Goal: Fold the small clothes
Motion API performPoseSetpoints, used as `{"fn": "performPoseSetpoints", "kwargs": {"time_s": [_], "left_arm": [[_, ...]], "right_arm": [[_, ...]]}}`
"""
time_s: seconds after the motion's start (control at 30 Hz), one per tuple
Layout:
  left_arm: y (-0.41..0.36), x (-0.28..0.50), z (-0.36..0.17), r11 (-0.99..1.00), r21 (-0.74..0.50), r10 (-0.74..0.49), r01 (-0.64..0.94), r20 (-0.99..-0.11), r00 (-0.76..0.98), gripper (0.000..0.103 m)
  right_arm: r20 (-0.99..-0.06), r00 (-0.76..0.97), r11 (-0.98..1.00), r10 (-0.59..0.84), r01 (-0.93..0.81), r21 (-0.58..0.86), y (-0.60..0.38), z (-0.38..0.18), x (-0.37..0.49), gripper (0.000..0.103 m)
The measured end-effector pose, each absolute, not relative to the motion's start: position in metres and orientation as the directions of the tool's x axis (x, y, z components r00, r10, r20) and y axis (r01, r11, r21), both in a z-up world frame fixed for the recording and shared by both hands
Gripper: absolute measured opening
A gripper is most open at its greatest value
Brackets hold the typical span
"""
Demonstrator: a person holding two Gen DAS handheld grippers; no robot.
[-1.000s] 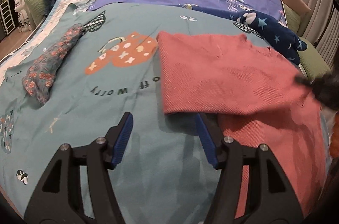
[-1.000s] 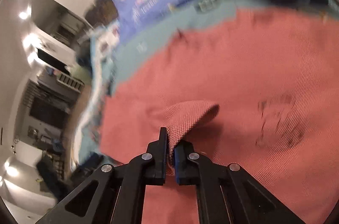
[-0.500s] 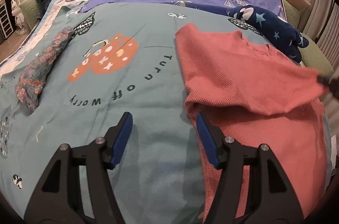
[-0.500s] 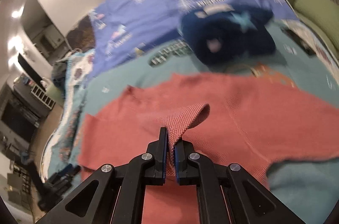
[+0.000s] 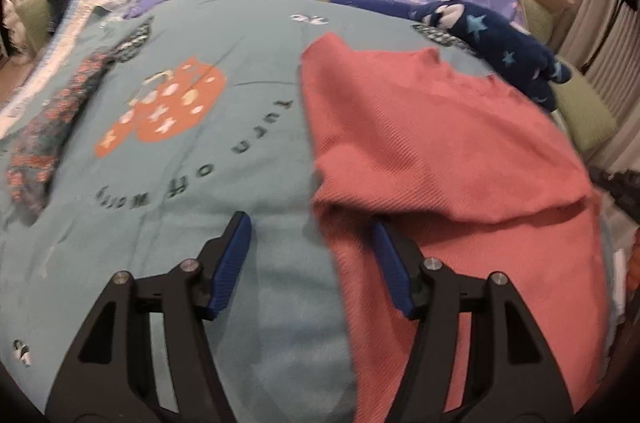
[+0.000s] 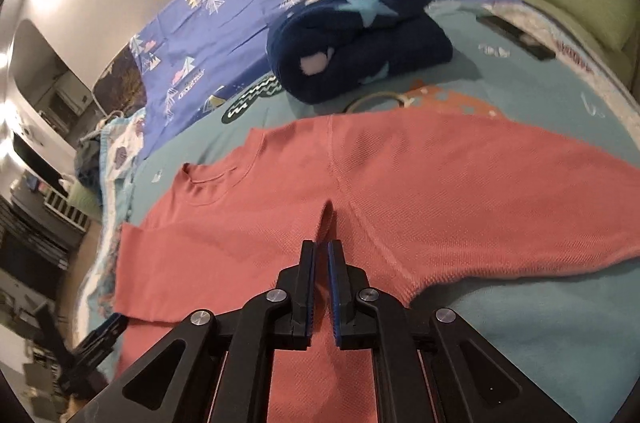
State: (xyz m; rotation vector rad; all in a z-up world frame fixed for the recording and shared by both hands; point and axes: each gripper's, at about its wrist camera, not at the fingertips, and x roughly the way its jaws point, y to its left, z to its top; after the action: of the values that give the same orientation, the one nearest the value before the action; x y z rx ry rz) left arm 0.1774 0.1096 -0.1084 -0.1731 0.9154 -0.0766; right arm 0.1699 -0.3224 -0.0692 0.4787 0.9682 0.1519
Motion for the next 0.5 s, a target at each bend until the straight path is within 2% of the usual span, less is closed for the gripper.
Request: {"fn": "performPoseSetpoints", "kwargs": {"time_s": [0.03, 0.07, 0.17, 0.23, 0.3, 0.33, 0.37, 0.5], "left_arm": [[0.108, 0.181, -0.107, 0.977, -0.210, -0.180, 0.022, -0.777, 0.603, 0.037], [0.105, 0.183, -0.108, 0.974, -0.224, -0.203, 0.039, -0.780, 0.592, 0.030], [0.098, 0.191, -0.108, 0.979, -0.197, -0.190, 0.052, -0.792, 0.581, 0.030], [0.095, 0.195, -0.108, 0.981, -0.187, -0.183, 0.053, -0.794, 0.580, 0.029], [0.093, 0.198, -0.107, 0.985, -0.165, -0.159, 0.045, -0.788, 0.595, 0.004], [0.093, 0.199, -0.105, 0.992, -0.124, -0.119, 0.035, -0.785, 0.608, 0.005], [0.093, 0.198, -0.101, 0.996, -0.087, -0.084, 0.027, -0.774, 0.628, 0.005], [0.095, 0.189, -0.083, 0.999, 0.022, -0.015, 0.042, -0.708, 0.706, 0.005]], "right_arm": [[-0.753, 0.553, 0.875, 0.356, 0.085, 0.476, -0.323, -0.072, 0.172, 0.024], [-0.752, 0.546, 0.870, 0.369, 0.083, 0.486, -0.323, -0.074, 0.173, 0.033], [-0.761, 0.523, 0.875, 0.384, 0.057, 0.481, -0.315, -0.079, 0.187, 0.046], [-0.770, 0.493, 0.873, 0.405, 0.041, 0.486, -0.305, -0.084, 0.201, 0.051], [-0.778, 0.463, 0.868, 0.424, 0.038, 0.496, -0.294, -0.092, 0.213, 0.051], [-0.781, 0.463, 0.873, 0.420, 0.028, 0.487, -0.286, -0.093, 0.219, 0.039], [-0.782, 0.467, 0.879, 0.412, 0.024, 0.477, -0.282, -0.092, 0.221, 0.004], [-0.716, 0.609, 0.893, 0.340, 0.029, 0.449, -0.287, -0.064, 0.205, 0.003]]}}
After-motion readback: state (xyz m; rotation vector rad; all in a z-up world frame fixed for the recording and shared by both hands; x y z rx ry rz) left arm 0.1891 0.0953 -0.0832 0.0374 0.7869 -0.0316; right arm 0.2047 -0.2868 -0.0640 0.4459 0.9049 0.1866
